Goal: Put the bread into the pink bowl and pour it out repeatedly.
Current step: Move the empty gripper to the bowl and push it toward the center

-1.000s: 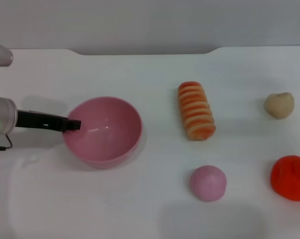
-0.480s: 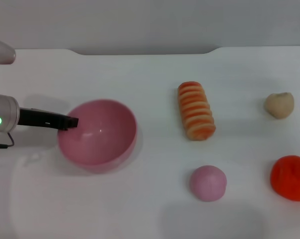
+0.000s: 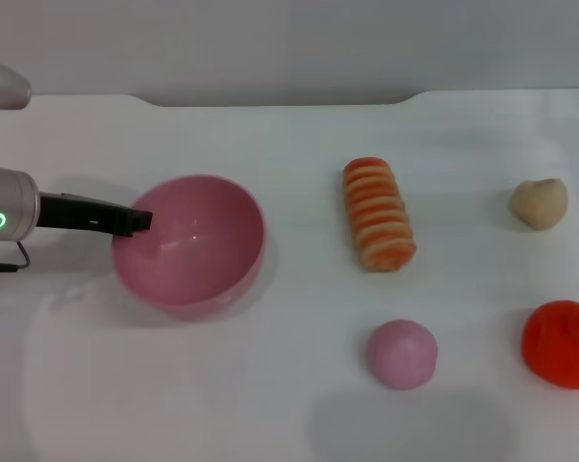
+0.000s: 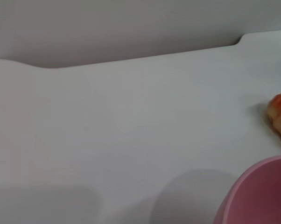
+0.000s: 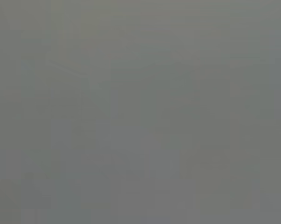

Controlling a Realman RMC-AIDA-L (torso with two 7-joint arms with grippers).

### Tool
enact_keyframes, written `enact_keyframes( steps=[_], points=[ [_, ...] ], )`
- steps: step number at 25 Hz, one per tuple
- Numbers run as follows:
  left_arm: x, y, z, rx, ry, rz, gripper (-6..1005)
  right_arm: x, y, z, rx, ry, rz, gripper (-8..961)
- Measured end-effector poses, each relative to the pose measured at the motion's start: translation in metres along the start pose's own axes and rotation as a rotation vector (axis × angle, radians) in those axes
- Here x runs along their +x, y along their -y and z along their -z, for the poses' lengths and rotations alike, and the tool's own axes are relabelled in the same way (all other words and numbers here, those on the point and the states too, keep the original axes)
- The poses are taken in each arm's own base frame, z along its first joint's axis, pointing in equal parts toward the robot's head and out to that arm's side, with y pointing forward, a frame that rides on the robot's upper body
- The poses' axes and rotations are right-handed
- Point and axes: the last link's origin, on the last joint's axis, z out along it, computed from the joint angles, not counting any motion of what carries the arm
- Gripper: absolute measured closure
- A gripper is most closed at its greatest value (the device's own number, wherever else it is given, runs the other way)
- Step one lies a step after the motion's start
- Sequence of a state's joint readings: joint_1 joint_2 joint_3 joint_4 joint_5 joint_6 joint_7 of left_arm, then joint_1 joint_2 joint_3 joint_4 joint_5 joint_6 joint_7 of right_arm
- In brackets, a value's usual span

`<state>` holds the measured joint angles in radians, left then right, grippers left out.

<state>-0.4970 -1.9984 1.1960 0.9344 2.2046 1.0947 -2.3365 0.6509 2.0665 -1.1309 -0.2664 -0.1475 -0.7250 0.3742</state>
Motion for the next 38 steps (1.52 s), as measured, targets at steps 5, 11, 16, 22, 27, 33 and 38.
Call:
enact_keyframes(
  steps=[5,11,16,22,27,33,38],
  points=[
    [0.002,0.002,0.000,0.013,-0.011,-0.010,951,-0.018,-0.036,-0.016,-0.218,-0.079,-0.024,370],
    [0.002,0.003,0.000,0.021,-0.017,-0.024,951,-0.033,-0.070,-0.022,-0.436,-0.208,-0.039,366],
    [0.005,0.003,-0.001,0.025,-0.024,-0.032,951,-0.044,-0.087,-0.021,-0.600,-0.347,-0.068,364],
    [0.009,0.000,-0.002,0.020,-0.025,-0.057,951,-0.062,-0.097,-0.020,-0.751,-0.556,0.004,361],
    [0.014,-0.003,-0.003,0.015,-0.028,-0.078,951,-0.075,-0.102,-0.025,-0.774,-0.739,0.129,358],
    [0.020,-0.006,-0.004,0.012,-0.036,-0.093,951,-0.084,-0.111,-0.030,-0.731,-0.907,0.299,355],
    [0.028,-0.010,-0.006,0.005,-0.048,-0.110,951,-0.088,-0.124,-0.034,-0.717,-0.959,0.386,352]
  ],
)
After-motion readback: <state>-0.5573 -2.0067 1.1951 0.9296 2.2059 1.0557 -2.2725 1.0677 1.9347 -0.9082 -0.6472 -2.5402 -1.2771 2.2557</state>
